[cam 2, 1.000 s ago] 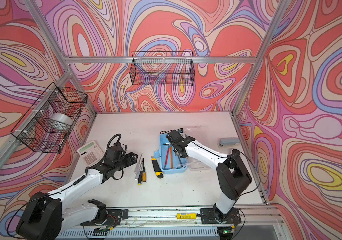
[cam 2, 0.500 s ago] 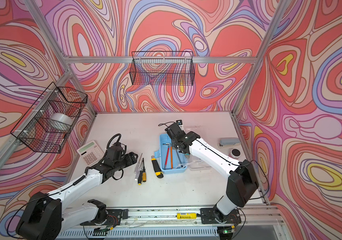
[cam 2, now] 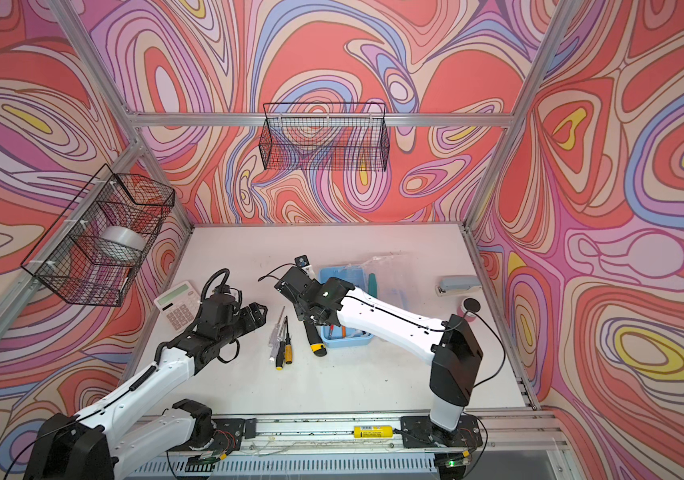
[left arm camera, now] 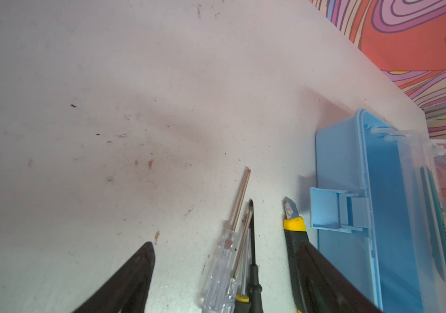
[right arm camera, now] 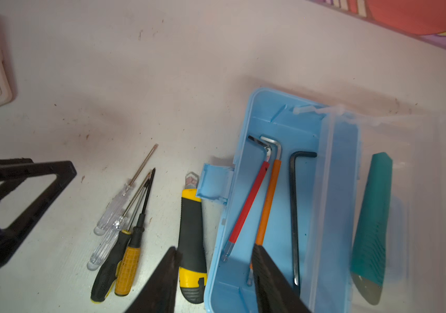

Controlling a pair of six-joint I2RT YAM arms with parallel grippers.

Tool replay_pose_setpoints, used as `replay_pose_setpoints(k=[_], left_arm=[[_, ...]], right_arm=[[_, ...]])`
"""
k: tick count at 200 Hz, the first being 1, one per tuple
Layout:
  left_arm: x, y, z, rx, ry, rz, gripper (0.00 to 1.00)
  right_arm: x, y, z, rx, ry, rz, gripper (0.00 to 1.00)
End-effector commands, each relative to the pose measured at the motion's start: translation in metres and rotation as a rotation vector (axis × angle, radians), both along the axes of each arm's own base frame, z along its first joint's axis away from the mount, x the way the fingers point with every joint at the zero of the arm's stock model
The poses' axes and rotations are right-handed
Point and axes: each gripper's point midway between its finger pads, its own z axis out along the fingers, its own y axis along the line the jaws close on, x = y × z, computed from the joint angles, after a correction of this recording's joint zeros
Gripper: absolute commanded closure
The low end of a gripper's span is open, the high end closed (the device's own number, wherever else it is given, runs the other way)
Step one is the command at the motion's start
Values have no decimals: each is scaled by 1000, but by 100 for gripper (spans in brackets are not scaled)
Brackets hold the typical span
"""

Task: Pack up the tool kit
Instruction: 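Release the teal knife and move the right gripper onto the yellow-black knife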

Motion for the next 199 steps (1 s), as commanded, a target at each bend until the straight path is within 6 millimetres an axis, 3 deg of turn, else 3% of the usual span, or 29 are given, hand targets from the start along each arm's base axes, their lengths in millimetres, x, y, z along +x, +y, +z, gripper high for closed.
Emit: replay_pose_setpoints(k=[1,22,89,178,199], left_arm=[[-12,15,-9,-17,32,59,16],[-15,23,-5,-17,19,75,15],[-18,28,-14,-44,35,90,16],[-14,23,-22,-50,57,69,16],[-14,23,-24,-53,56,71,17]], right_arm=[[-13,26,-27,26,75,34,49],[-19,39,-45,41,112,56,44],[-21,48,-98,-18,190,63,46],[-14,8,-137,-82,254,-23,46],[-14,10,-138,-75,258,-19,46]])
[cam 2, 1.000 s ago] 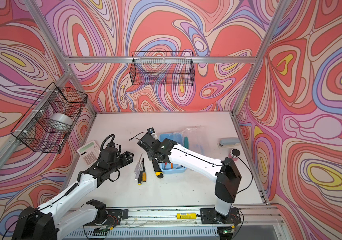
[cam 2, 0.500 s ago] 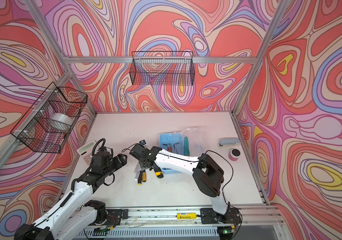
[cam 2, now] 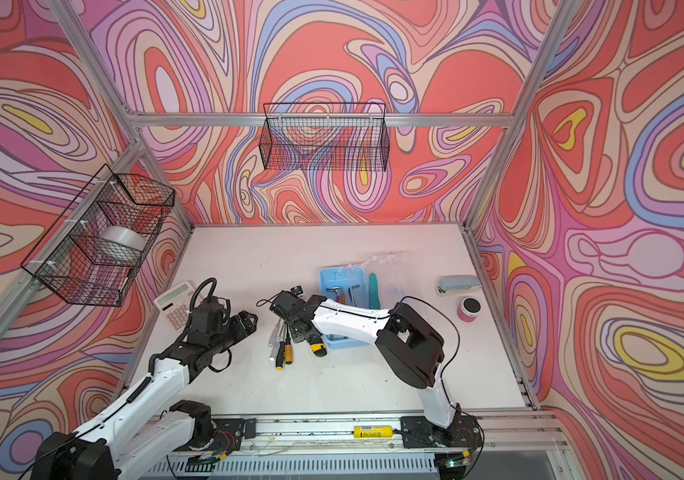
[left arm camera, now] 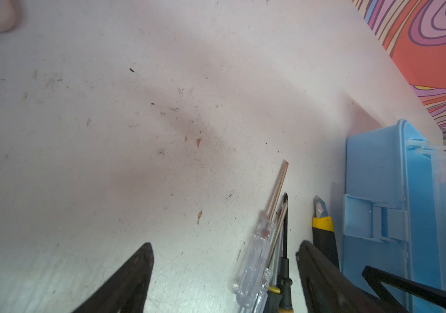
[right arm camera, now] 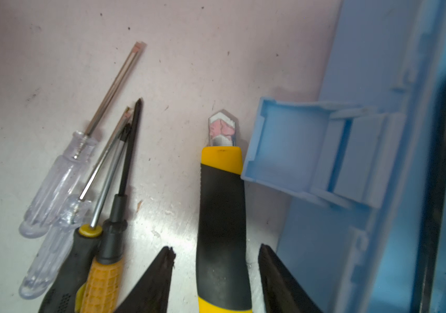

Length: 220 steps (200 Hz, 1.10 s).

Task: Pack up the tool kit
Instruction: 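Release the teal knife and move the right gripper onto the yellow-black knife, then close the right gripper on the yellow-black utility knife and lift it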

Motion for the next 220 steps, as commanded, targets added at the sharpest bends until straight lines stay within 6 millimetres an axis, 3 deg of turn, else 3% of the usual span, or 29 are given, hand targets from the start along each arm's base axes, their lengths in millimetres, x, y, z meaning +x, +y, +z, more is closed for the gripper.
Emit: replay_pose_setpoints(k=[1,187,220], left_arm=[[3,1,0,-10,-14,8,17],[4,4,-5,27,-21,-2,17],[4,6,-3,44,-28,-4,17]], right_arm=[[0,-5,-8,-14,14,-20,46],[16,13,-23,-65,34,-59,46],[22,7,-26,-124,14,-84,46]])
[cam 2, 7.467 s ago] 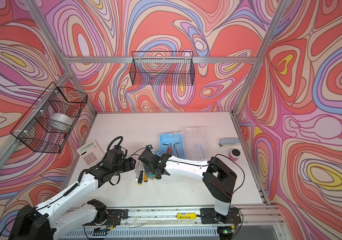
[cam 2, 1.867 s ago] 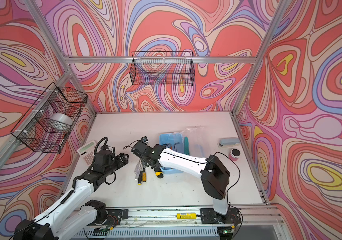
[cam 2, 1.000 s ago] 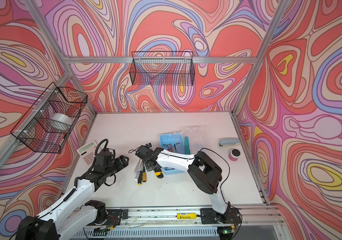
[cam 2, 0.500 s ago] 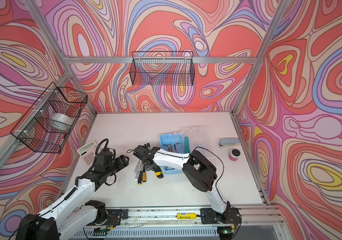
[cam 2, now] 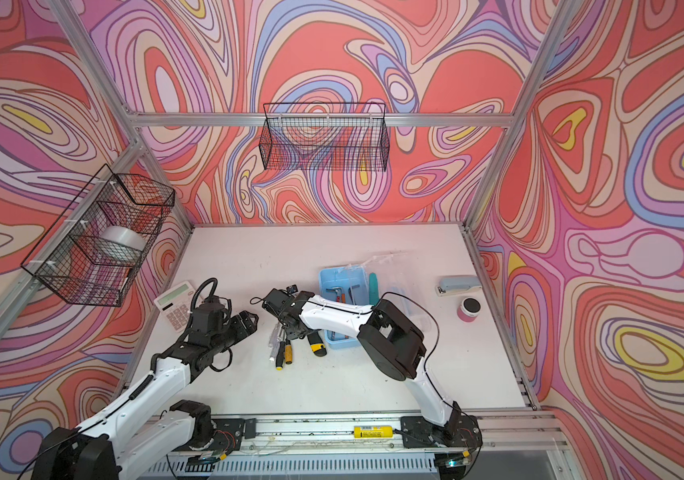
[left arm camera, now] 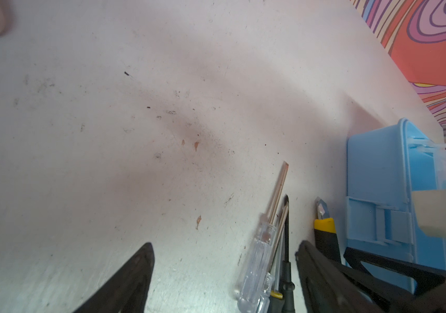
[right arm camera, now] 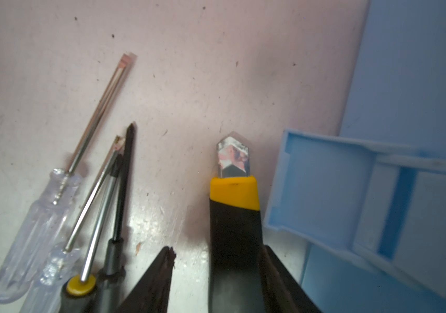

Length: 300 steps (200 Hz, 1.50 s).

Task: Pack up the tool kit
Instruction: 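Close the right gripper on the yellow-black utility knife and lift it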

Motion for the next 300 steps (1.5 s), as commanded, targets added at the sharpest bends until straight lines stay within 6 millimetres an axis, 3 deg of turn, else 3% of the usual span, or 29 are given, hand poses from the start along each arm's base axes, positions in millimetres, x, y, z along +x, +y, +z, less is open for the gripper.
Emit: replay_pose_setpoints(k=[1,62,162,246,300], left_arm=[[1,6,-1,29,-13,12,17],[-3,10,-7,48,-15,16,17],[-1,6,-8,35,-11,3,17],[2,2,-9,18,-7,-8,17],[3,0,-11,5,4,-12,17]], right_arm=[[7,-10,-9,-66,-9,-38,46],[4,-11,-25,-79,38,-91,47],[-6,22,-19,114,111,-101,53],[-27,-7,-18,49,138,-57,50],[-42,-11,-28,34,180,-22,50]])
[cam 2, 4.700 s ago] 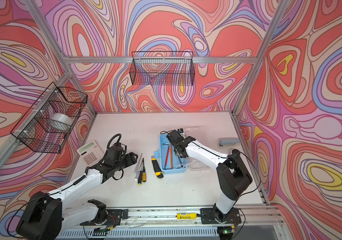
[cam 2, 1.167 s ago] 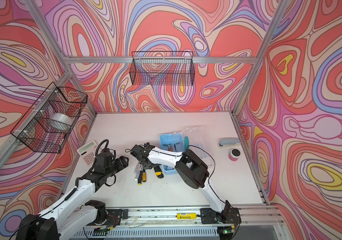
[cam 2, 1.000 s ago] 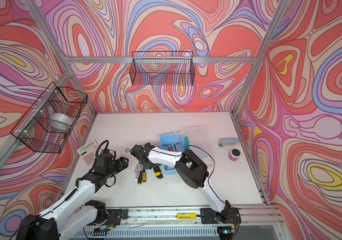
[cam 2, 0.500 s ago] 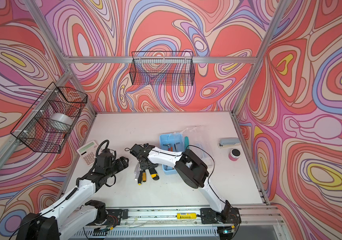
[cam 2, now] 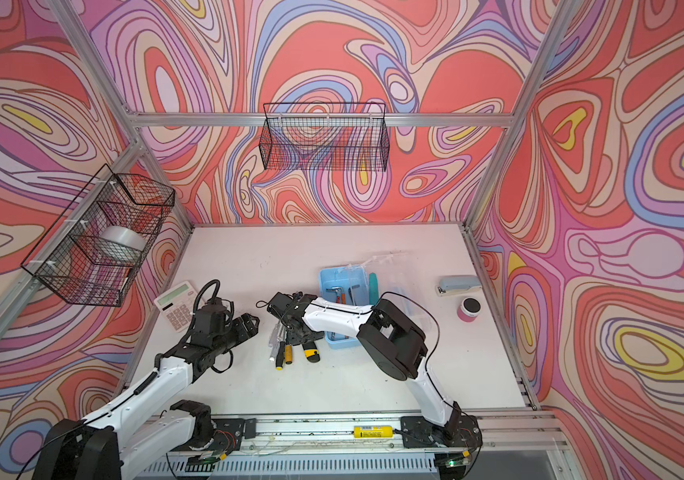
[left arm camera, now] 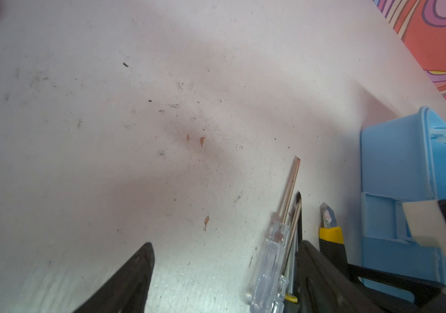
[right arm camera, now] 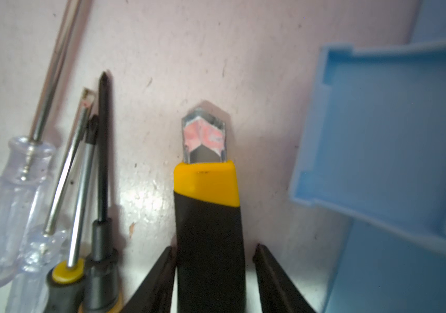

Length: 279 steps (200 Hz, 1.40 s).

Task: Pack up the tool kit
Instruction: 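Close the right gripper on the yellow-black utility knife and lift it, then carry the yellow-black knife into the blue box and release it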

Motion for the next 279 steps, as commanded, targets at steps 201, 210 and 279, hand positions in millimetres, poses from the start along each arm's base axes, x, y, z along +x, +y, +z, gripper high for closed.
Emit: replay_pose_setpoints(k=[201,210,279], left_arm=[[7,6,16,17,-29,24,18],[7,6,17,19,-32,24,17],[13,-1,15,3,-27,-6,18]], right_arm=[[-7,24,78,167,-68,133,71],[-6,22,88,171,-79,140,71],[51,-67,161,65,-257,40,71]])
